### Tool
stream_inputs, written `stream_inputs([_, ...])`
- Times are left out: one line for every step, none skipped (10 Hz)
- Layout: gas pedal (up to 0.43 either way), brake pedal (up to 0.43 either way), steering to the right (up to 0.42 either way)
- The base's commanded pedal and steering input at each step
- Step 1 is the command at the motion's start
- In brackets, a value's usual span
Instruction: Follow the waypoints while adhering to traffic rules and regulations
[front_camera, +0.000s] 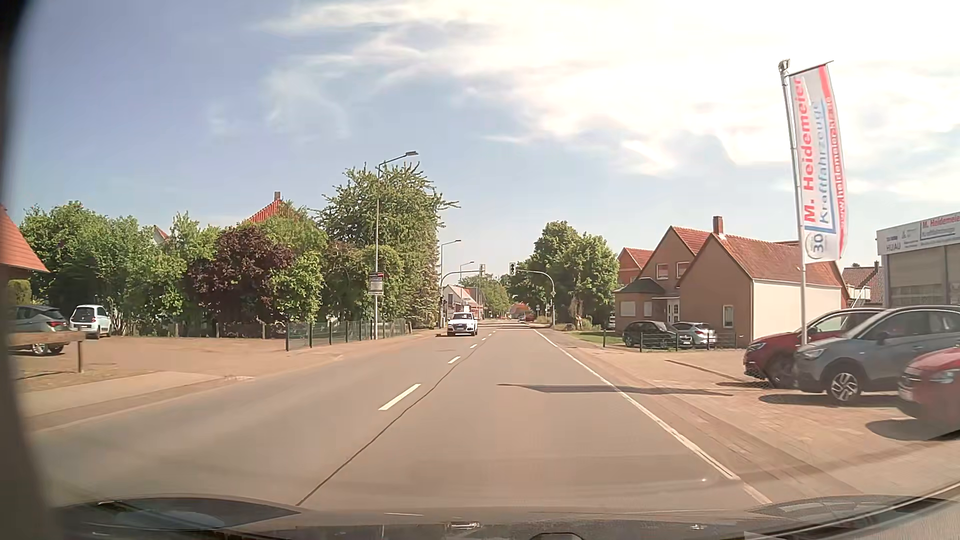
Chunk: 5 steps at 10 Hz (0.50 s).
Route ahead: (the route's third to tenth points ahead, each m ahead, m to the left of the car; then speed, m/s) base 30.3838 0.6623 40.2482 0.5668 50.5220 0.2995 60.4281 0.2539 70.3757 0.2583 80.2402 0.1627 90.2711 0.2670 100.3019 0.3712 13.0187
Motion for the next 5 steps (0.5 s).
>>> stream_inputs([0.138, 0.000, 0.000])
stream_inputs([0.138, 0.000, 0.000])
stream_inputs([0.138, 0.000, 0.000])
stream_inputs([0.138, 0.000, 0.000])
stream_inputs([0.138, 0.000, 0.000])
